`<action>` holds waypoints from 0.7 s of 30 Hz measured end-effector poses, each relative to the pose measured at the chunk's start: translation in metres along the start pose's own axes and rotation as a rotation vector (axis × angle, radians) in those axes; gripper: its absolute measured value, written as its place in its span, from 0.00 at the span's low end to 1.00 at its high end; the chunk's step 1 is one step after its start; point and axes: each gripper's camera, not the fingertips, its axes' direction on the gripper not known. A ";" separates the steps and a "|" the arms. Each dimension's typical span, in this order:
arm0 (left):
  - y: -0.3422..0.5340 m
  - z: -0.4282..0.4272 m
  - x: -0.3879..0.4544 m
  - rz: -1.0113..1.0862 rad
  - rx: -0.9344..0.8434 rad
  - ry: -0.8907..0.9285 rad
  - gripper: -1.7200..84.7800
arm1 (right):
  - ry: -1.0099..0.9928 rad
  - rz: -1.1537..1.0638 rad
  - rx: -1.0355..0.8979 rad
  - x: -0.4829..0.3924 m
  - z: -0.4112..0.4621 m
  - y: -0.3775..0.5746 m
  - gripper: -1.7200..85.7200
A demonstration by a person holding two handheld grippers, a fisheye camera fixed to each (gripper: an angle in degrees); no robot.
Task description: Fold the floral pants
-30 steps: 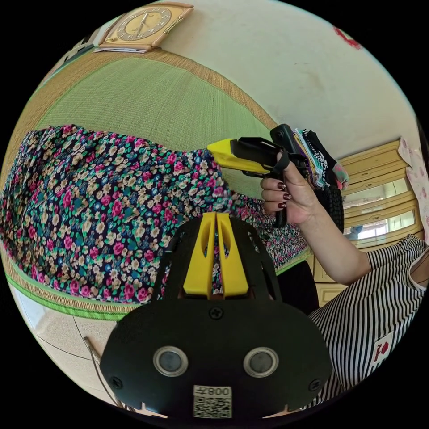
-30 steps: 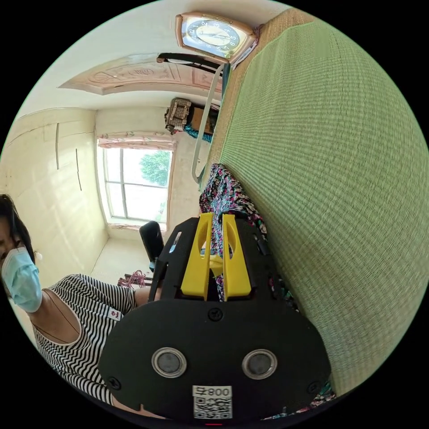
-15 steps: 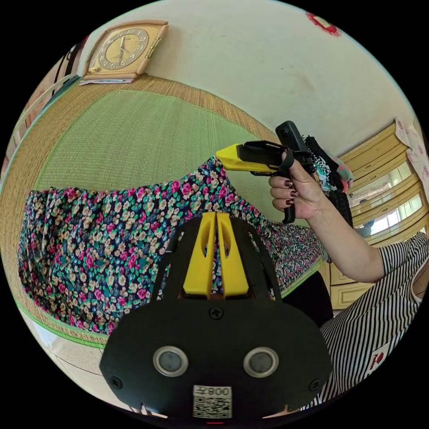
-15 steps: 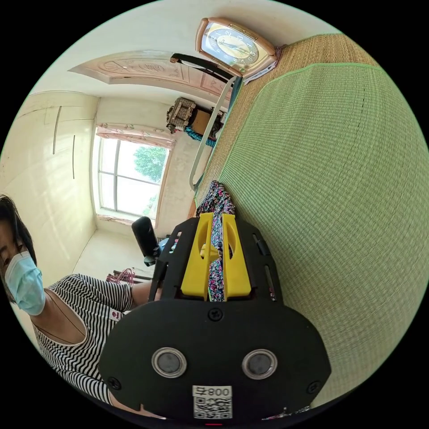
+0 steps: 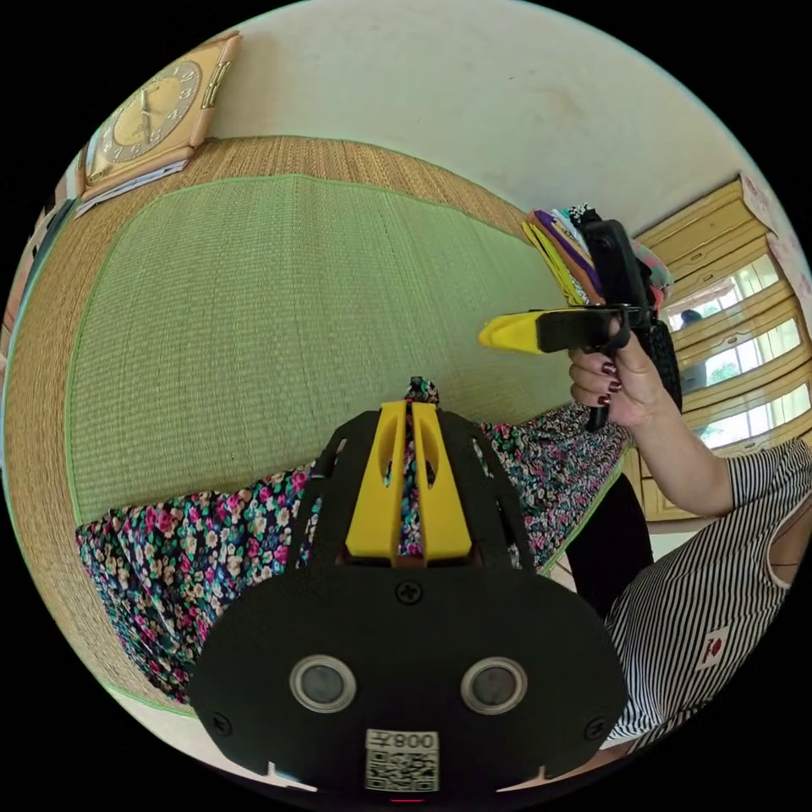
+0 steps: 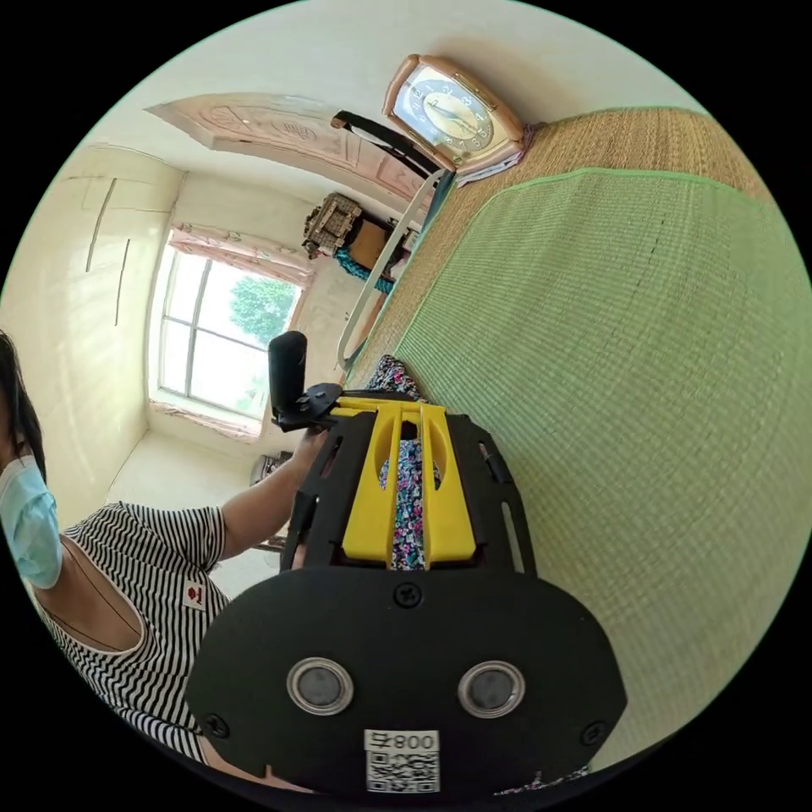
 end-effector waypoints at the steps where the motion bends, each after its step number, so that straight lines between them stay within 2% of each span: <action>1: -0.004 0.004 -0.002 -0.004 -0.015 -0.005 0.04 | 0.027 -0.008 0.003 -0.004 -0.003 0.003 0.06; 5: -0.012 0.010 -0.005 -0.025 -0.033 -0.011 0.03 | 0.210 -0.088 -0.095 -0.045 0.007 0.043 0.07; 9: -0.021 0.005 -0.006 -0.040 -0.015 -0.002 0.03 | 0.325 -0.165 -0.333 -0.091 0.073 0.110 0.09; 14: -0.027 0.001 -0.001 -0.030 -0.033 -0.026 0.03 | 0.433 -0.208 -0.477 -0.115 0.131 0.157 0.07; 21: -0.033 -0.011 0.003 -0.025 -0.011 -0.022 0.03 | 0.459 -0.257 -0.471 -0.128 0.136 0.158 0.03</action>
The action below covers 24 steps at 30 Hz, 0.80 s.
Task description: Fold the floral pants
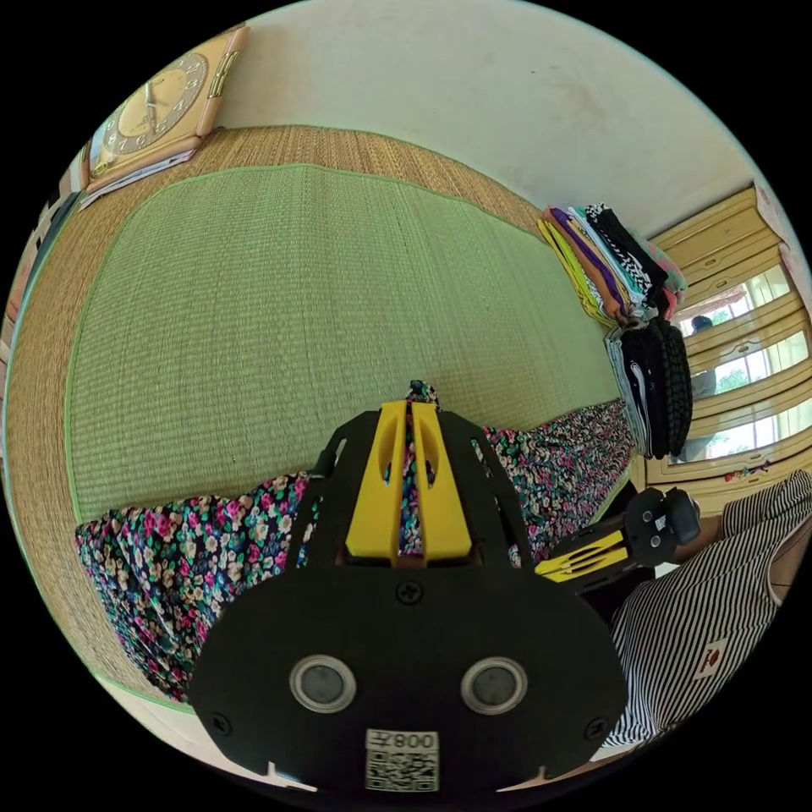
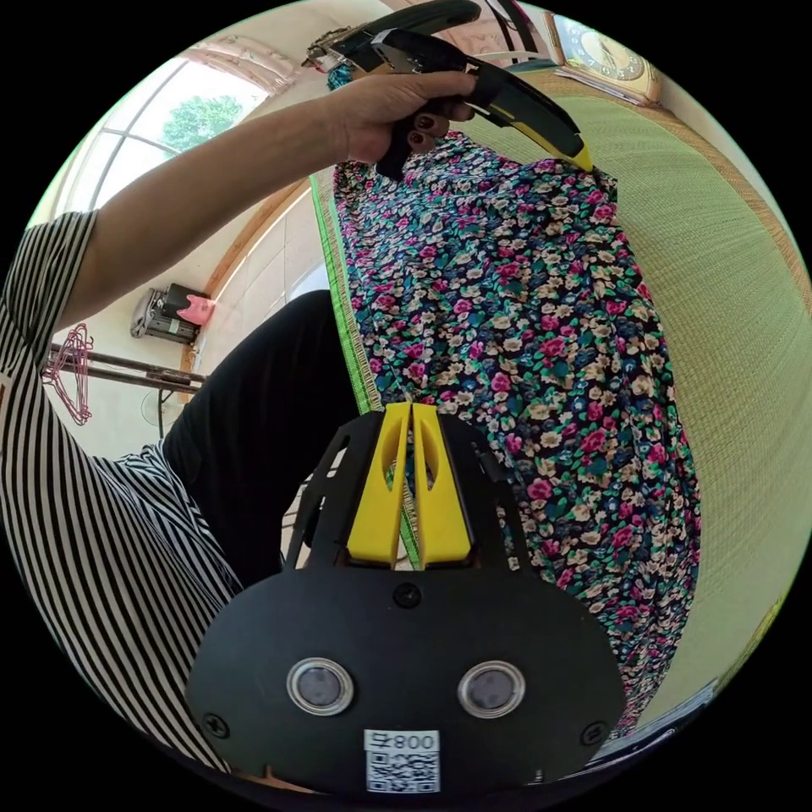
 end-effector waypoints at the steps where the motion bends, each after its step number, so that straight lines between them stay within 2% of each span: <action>1: 0.000 -0.004 0.001 0.002 0.016 0.008 0.03 | 0.007 -0.003 0.004 -0.002 -0.001 0.000 0.03; 7: 0.000 -0.007 -0.001 0.001 0.000 -0.006 0.04 | 0.022 -0.052 0.068 -0.026 -0.021 0.004 0.02; 12: 0.004 0.002 -0.010 -0.037 -0.029 -0.021 0.05 | -0.016 -0.035 -0.002 -0.022 0.007 0.002 0.02; 17: 0.010 -0.002 -0.012 -0.036 -0.018 -0.030 0.07 | -0.011 -0.029 0.003 -0.021 0.011 0.003 0.02; 21: 0.009 -0.009 -0.012 -0.021 0.026 0.022 0.08 | -0.082 -0.003 0.021 -0.007 0.011 0.007 0.02; 24: 0.002 0.001 -0.014 -0.008 -0.042 0.030 0.07 | -0.084 -0.003 0.025 -0.004 0.010 0.009 0.02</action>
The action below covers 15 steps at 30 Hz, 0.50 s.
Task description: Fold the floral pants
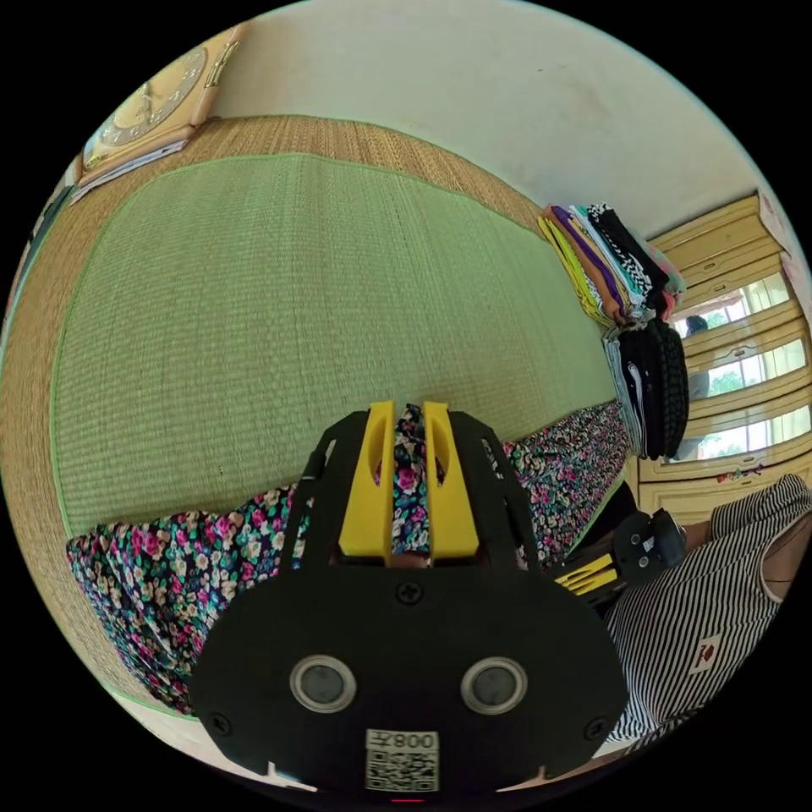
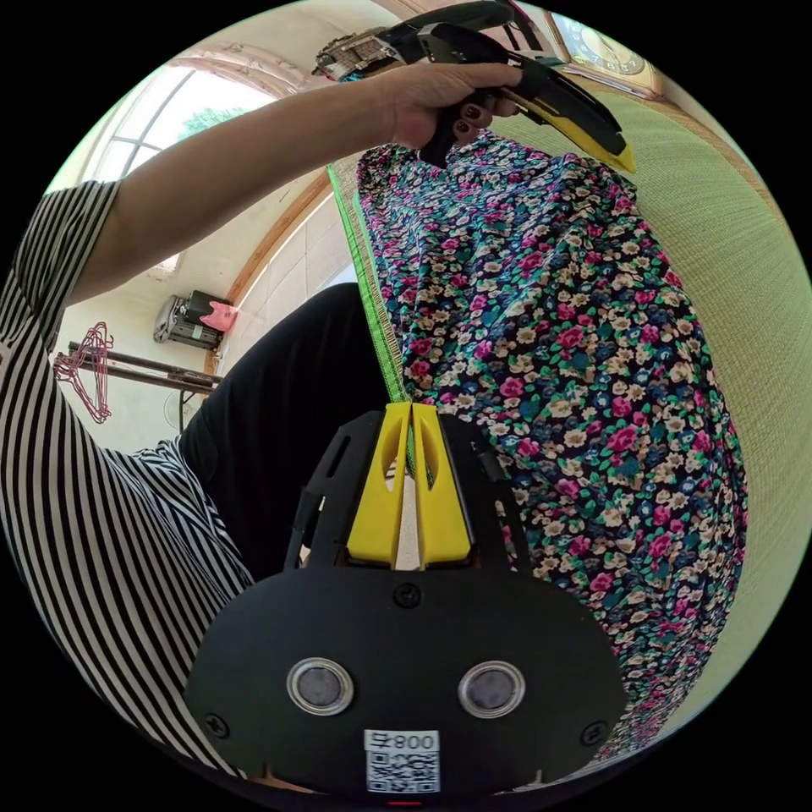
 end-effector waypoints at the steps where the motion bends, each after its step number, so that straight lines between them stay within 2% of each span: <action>1: -0.003 0.007 -0.001 0.011 -0.055 0.019 0.06 | 0.002 -0.001 -0.001 0.000 0.000 0.000 0.02; 4: -0.004 0.016 0.000 0.023 -0.114 -0.009 0.04 | 0.003 0.000 -0.004 0.003 -0.002 0.000 0.02; 9: 0.004 -0.005 -0.002 0.005 0.051 0.041 0.03 | -0.009 -0.002 -0.001 0.007 -0.004 0.007 0.02; 15: 0.014 0.016 -0.021 -0.080 0.002 0.022 0.04 | -0.048 0.017 0.004 0.022 0.000 0.010 0.02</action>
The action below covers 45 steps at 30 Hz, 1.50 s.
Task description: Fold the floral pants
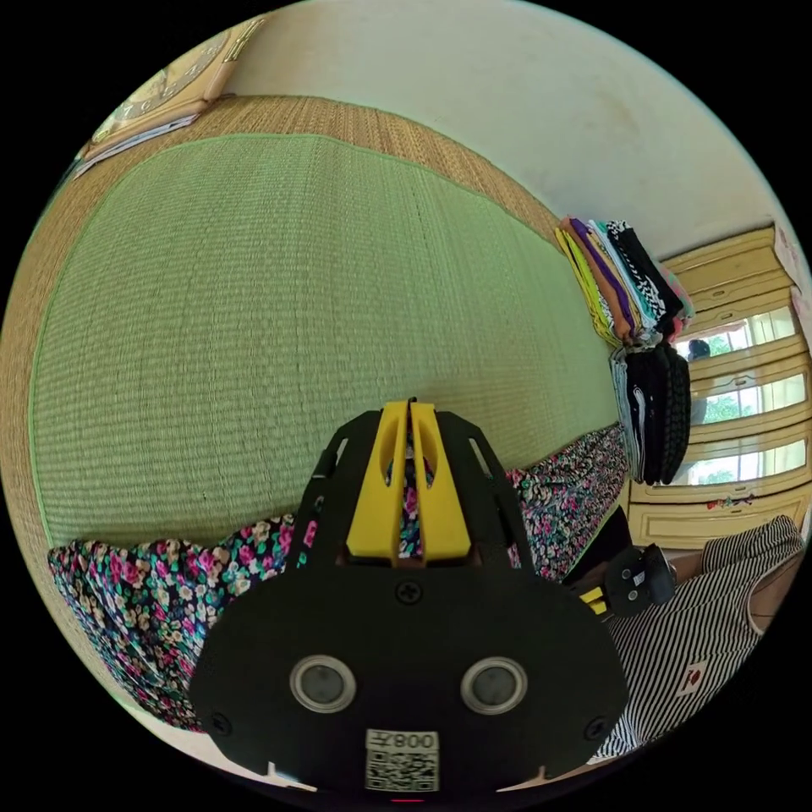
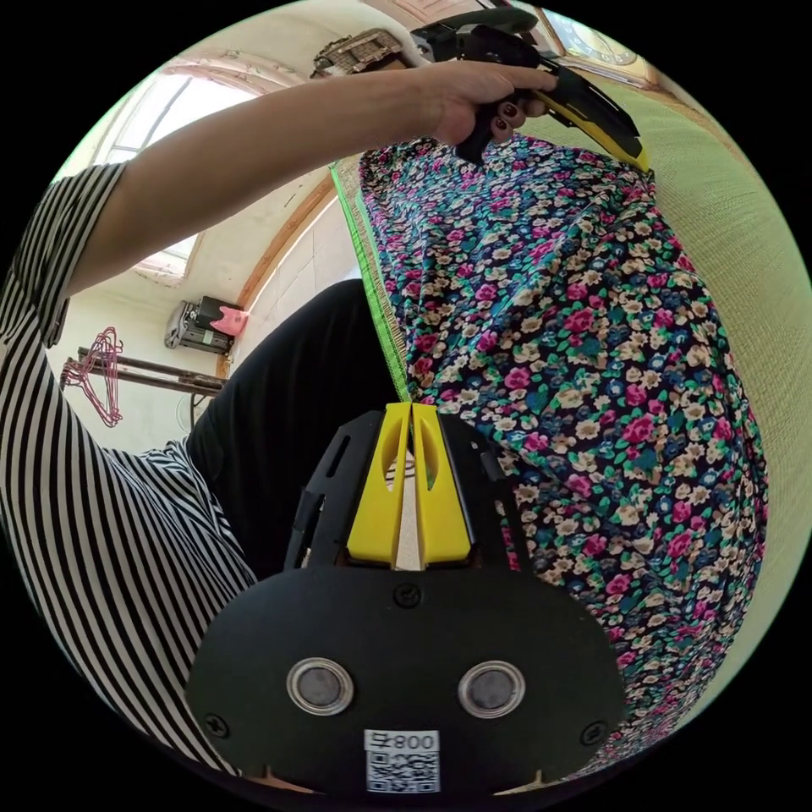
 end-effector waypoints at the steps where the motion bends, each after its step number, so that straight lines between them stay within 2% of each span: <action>1: 0.003 0.002 -0.003 -0.016 0.000 0.006 0.04 | -0.010 0.007 0.004 0.002 -0.001 0.001 0.02; 10: 0.074 -0.039 -0.013 -0.093 0.183 0.052 0.07 | -0.108 0.121 0.077 0.022 -0.015 0.015 0.04; 17: 0.174 -0.031 -0.011 -0.182 0.050 -0.009 0.04 | -0.072 0.206 0.212 0.039 -0.069 0.031 0.03; 22: 0.222 -0.015 -0.025 -0.304 0.041 0.026 0.03 | 0.078 0.307 0.303 0.076 -0.106 0.029 0.02; 27: 0.228 -0.008 -0.015 -0.263 -0.007 -0.055 0.02 | 0.326 0.444 0.196 0.111 -0.102 0.018 0.02; 32: 0.231 0.000 -0.006 -0.273 0.024 -0.052 0.02 | 0.355 0.421 0.185 0.107 -0.098 0.012 0.02; 36: 0.232 0.014 0.004 -0.249 -0.025 -0.150 0.02 | 0.426 0.408 0.149 0.096 -0.095 0.003 0.02; 42: 0.241 0.027 0.013 -0.294 -0.007 -0.151 0.02 | 0.587 0.369 0.109 0.075 -0.081 -0.006 0.02; 45: 0.233 0.037 0.031 -0.237 0.038 -0.098 0.02 | 0.595 0.379 0.143 0.074 -0.079 -0.001 0.02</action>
